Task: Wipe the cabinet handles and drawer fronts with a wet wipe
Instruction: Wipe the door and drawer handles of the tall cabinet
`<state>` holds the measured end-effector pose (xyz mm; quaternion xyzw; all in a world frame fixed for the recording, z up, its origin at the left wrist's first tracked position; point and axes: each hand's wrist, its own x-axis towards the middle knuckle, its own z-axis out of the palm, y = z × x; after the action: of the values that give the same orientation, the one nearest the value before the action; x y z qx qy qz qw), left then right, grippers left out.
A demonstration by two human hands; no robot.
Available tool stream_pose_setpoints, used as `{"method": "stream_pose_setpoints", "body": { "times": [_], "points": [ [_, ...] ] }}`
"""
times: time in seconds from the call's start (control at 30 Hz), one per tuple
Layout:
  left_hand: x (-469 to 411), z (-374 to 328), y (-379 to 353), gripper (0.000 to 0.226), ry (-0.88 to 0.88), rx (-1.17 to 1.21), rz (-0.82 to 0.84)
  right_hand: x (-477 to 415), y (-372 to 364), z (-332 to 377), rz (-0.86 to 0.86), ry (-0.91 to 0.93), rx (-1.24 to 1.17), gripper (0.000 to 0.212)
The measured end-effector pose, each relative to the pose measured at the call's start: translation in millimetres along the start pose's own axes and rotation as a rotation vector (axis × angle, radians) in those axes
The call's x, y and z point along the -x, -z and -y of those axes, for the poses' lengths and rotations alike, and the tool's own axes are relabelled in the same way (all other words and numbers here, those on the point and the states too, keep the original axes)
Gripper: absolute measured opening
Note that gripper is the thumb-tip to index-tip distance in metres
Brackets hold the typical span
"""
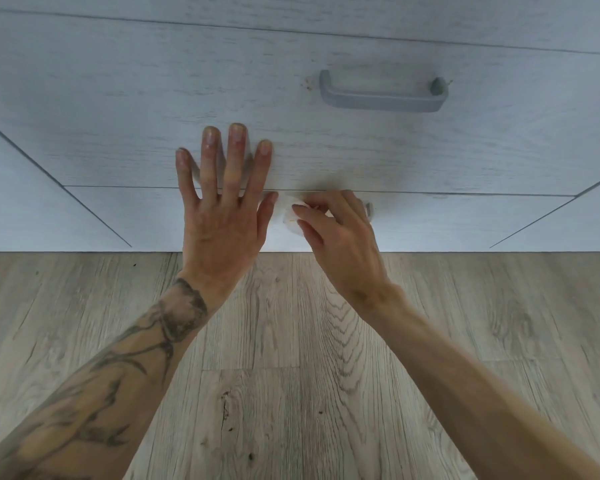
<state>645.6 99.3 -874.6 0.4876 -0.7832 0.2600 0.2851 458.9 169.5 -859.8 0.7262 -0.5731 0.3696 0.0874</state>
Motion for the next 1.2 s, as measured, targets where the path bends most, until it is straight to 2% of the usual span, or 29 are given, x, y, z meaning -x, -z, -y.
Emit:
{"method": "stream_pose_setpoints", "body": {
  "times": [0.17,0.37,0.67,0.73,0.8,0.93,1.0,1.2],
  "points": [
    [0.0,-0.1,-0.4,0.080,0.002,0.008,0.005,12.8,10.6,-15.0,-0.036,-0.053,0.025,0.013],
    [-0.7,-0.7,1.5,0.076,0.002,0.004,0.005,-1.6,-4.0,-3.9,0.002,0.037,0.013,0.003],
    [0.5,1.0,2.8,0.077,-0.005,0.015,0.020,20.2,14.1,-36.1,-0.065,0.031,0.038,0.018],
    [0.6,0.0,3.0,0.077,-0.002,0.012,0.019,28.7,27.0,-49.3,-0.065,-0.051,0.034,0.016],
    [0.3,-0.1,3.8,0.078,-0.005,0.010,0.017,37.9,41.3,-53.9,-0.051,-0.244,-0.047,0.015],
    [-0.2,-0.4,4.7,0.080,-0.011,0.000,0.016,43.4,54.7,-47.3,-0.228,-0.569,-0.193,0.017],
    [0.2,-0.5,4.3,0.078,-0.008,0.004,0.018,38.1,52.9,-40.8,-0.232,-0.751,-0.298,0.017],
    [-0.4,-0.3,4.3,0.076,-0.005,0.016,0.015,25.8,40.3,-20.4,-0.245,-0.942,-0.551,0.018]
  ]
}}
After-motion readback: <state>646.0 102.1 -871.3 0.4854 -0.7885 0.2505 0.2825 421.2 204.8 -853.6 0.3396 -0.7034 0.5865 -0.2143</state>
